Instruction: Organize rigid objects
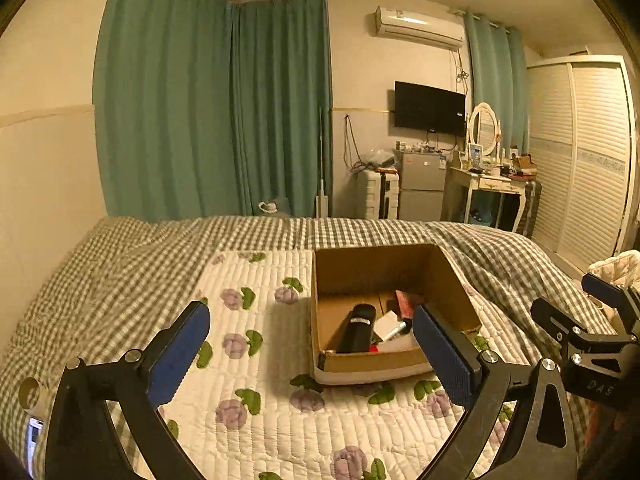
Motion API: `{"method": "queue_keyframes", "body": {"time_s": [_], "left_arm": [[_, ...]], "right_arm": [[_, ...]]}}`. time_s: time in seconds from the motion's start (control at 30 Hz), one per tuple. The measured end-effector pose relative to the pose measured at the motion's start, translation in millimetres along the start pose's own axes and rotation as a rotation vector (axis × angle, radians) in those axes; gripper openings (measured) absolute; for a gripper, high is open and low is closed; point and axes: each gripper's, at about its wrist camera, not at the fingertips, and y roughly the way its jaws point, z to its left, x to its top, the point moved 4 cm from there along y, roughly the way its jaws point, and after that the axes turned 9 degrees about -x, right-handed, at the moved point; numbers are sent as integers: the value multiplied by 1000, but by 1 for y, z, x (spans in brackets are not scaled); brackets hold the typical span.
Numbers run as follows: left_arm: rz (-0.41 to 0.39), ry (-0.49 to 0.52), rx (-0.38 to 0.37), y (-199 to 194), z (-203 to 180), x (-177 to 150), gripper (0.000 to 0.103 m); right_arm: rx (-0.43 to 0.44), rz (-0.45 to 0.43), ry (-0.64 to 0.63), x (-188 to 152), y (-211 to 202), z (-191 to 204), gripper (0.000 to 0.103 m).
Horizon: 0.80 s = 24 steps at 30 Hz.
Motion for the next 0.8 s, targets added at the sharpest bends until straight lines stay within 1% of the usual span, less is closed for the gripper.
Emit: {"method": "queue_keyframes", "body": {"time_s": [0.13,0.23,0.3,0.8], "left_arm": [[24,26,15,8,-2,-11,103],[14,34,23,9,-3,-16,103],[24,37,20,10,-5,-17,103],[44,13,15,15,-3,-21,103]], "right_arm": [[5,2,-7,-2,2,4,103],[11,3,-6,-2,2,7,103],[12,-3,-3,-1,1,7,103],[14,36,5,-6,7,7,103]]}}
